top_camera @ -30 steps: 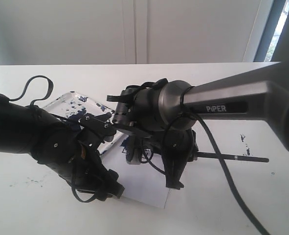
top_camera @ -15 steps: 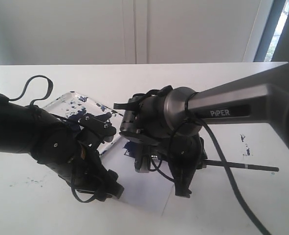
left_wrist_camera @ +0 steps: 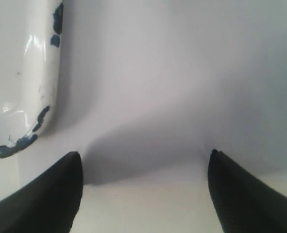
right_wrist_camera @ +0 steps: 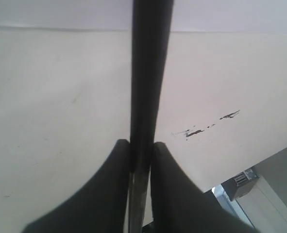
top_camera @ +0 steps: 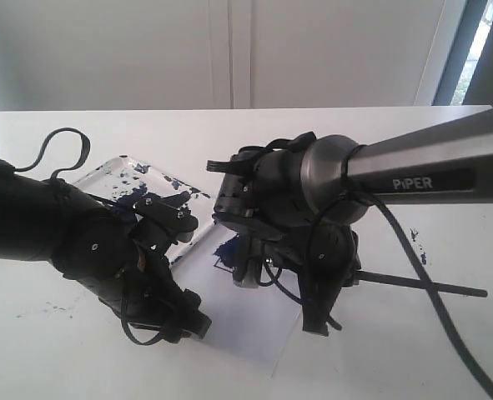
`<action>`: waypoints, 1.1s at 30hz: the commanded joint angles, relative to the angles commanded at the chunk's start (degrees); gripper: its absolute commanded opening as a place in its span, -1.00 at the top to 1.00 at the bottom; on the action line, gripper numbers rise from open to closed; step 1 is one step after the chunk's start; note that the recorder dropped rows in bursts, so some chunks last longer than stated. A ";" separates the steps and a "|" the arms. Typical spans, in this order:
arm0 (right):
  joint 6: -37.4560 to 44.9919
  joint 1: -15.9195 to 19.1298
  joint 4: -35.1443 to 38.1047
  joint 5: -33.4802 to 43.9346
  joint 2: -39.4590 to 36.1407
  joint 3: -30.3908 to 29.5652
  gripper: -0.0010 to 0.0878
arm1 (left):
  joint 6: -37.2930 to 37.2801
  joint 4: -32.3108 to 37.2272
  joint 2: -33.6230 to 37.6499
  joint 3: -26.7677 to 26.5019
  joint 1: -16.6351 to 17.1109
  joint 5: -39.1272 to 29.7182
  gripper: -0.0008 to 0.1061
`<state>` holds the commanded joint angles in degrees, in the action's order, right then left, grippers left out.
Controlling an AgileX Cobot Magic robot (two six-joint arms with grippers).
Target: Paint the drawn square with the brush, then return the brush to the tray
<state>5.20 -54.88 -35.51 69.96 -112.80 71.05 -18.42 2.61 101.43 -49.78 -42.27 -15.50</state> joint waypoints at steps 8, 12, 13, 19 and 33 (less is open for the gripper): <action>-0.01 0.12 -0.50 0.00 0.00 -3.24 0.98 | 0.01 0.00 0.00 0.00 0.00 -0.12 -0.42; -0.01 0.24 -0.65 0.00 0.00 -3.24 0.98 | 0.01 0.00 0.00 0.00 0.00 -0.12 -0.42; -0.01 0.48 -0.73 0.00 0.00 -3.24 0.98 | 0.01 0.00 0.00 0.00 0.00 -0.12 -0.42; -1.53 1.89 -4.48 0.00 0.00 -3.24 0.98 | 0.01 0.00 0.00 0.00 0.00 -0.22 -0.42; -3.88 1.04 -3.97 0.00 0.04 -3.14 0.98 | 0.15 0.00 0.00 0.00 0.00 0.77 -0.42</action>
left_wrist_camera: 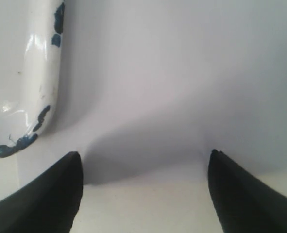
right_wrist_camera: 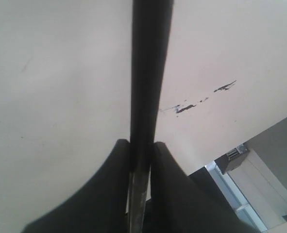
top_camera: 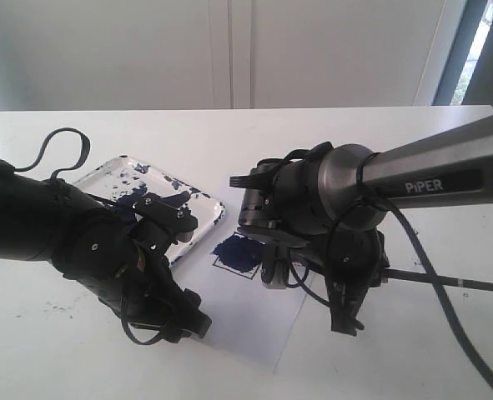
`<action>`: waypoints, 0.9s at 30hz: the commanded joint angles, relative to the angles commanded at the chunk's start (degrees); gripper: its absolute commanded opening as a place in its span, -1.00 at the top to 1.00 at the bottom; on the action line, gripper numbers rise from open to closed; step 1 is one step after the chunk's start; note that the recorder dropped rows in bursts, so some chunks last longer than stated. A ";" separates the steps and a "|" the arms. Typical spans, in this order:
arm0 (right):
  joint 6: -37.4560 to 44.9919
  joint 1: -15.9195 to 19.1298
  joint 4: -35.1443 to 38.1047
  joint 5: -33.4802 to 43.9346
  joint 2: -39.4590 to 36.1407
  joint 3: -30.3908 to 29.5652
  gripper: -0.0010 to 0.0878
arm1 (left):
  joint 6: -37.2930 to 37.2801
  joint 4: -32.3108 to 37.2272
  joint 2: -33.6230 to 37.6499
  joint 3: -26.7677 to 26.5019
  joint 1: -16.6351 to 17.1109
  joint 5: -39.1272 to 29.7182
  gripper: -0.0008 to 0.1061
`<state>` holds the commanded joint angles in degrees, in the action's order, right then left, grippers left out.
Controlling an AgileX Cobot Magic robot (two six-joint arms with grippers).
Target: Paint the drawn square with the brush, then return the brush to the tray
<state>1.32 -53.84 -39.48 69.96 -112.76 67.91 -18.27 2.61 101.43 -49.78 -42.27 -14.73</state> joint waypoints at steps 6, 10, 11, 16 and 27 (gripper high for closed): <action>0.79 -2.53 0.65 0.00 0.00 0.00 0.98 | 0.00 0.00 0.00 0.00 0.00 0.10 -0.42; 1.28 -2.65 1.04 0.00 0.00 0.00 0.98 | 0.00 0.00 0.00 0.00 0.00 0.10 -0.42; 1.41 -2.65 1.04 0.00 0.00 0.00 0.98 | 0.00 0.00 0.00 0.00 0.00 0.10 -0.42; 1.67 -2.65 0.93 0.00 0.00 0.00 0.98 | 0.00 0.00 0.00 0.00 0.00 0.10 -0.42; 1.65 -0.36 1.03 0.00 0.00 0.00 0.98 | 0.00 0.00 0.00 0.00 0.00 -0.13 -0.42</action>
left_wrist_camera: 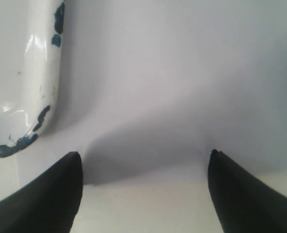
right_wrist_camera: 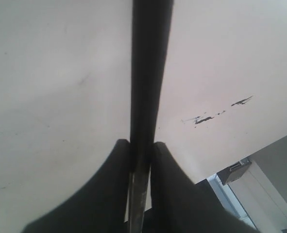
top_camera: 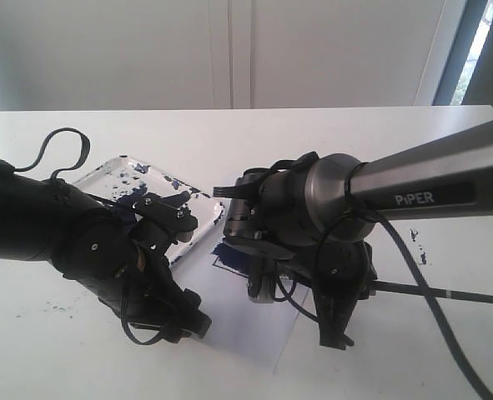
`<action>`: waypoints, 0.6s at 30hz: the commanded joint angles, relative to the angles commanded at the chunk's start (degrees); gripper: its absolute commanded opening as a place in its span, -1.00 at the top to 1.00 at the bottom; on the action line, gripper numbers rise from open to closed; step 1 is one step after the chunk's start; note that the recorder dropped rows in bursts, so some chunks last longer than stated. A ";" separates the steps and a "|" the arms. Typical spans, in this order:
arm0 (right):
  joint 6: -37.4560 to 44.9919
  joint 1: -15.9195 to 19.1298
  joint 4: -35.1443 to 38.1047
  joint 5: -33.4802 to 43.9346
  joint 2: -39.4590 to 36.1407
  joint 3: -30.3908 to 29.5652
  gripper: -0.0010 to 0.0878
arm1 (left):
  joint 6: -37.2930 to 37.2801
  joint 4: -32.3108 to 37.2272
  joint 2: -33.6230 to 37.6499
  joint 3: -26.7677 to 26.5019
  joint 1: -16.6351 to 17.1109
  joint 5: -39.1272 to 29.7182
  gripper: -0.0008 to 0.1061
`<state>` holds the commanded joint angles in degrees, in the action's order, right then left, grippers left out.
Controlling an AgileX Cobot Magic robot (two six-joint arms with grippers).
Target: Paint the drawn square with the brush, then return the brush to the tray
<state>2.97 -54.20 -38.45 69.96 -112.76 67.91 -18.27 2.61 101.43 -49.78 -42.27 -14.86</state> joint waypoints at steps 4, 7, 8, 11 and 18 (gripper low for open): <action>0.00 0.24 0.11 0.00 0.00 0.00 0.98 | 0.00 0.00 0.00 0.00 0.00 0.00 -0.42; 0.10 0.24 0.23 0.00 0.00 0.00 0.98 | 0.00 0.00 0.00 0.00 0.00 0.00 -0.42; 0.10 0.24 0.59 0.00 0.00 0.00 0.98 | 0.00 0.00 0.00 0.00 0.00 0.00 -0.42; 1.84 0.24 4.63 0.00 0.00 0.00 0.98 | -0.10 0.00 0.00 0.00 0.00 0.00 -0.42; 2.39 0.24 5.91 0.00 0.00 0.00 0.98 | -0.10 0.00 0.00 0.00 0.00 -0.12 -0.42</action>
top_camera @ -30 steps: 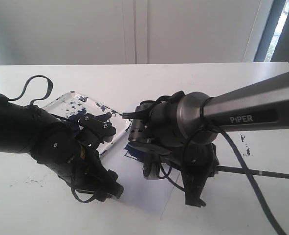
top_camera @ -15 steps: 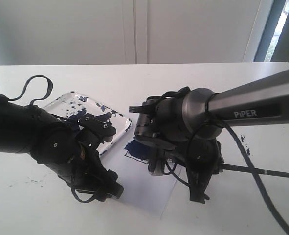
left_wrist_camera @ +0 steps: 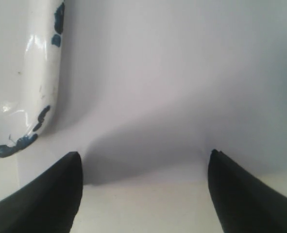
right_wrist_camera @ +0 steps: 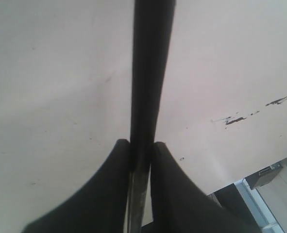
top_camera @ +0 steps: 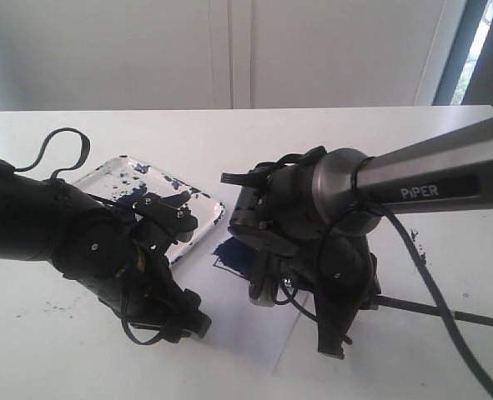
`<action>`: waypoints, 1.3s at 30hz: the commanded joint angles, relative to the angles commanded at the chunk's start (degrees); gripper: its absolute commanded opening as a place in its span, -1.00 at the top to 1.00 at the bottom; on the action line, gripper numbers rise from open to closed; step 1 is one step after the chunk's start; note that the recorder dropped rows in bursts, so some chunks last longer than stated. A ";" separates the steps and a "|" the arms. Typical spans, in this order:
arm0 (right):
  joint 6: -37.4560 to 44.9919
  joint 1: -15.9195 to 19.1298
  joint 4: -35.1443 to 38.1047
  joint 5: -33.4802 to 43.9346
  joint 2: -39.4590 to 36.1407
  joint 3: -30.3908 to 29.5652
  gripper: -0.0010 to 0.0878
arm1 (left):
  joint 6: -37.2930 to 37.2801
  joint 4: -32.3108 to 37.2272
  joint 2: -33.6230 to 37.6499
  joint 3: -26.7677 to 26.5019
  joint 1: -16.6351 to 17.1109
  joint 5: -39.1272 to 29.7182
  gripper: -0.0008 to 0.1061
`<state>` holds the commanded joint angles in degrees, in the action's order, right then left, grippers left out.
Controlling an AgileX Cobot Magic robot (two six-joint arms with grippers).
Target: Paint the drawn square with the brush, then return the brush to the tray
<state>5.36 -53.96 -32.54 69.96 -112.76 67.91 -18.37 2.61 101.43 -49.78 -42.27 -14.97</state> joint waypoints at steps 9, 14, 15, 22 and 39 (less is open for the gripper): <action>-1.34 0.35 -3.67 0.00 0.00 -0.11 0.98 | 0.00 0.00 0.00 0.00 0.00 -0.14 -0.42; -2.14 0.35 -6.36 0.00 0.00 -0.11 0.98 | 0.00 0.00 0.00 0.00 0.00 -0.14 -0.42; -2.64 0.35 -6.73 0.00 0.00 -0.11 0.98 | 0.00 0.00 0.00 0.00 0.00 -0.14 -0.42; -4.29 0.46 -9.28 0.00 0.00 -0.11 0.98 | 0.00 0.00 0.00 0.00 0.00 -0.14 -0.42; -12.00 2.58 -6.00 -7.33 5.71 -0.11 0.98 | 0.12 0.00 -2.61 0.00 0.00 6.49 -0.42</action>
<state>-6.64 -51.38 -38.54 62.63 -107.04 67.80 -18.25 2.61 98.82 -49.78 -42.27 -8.48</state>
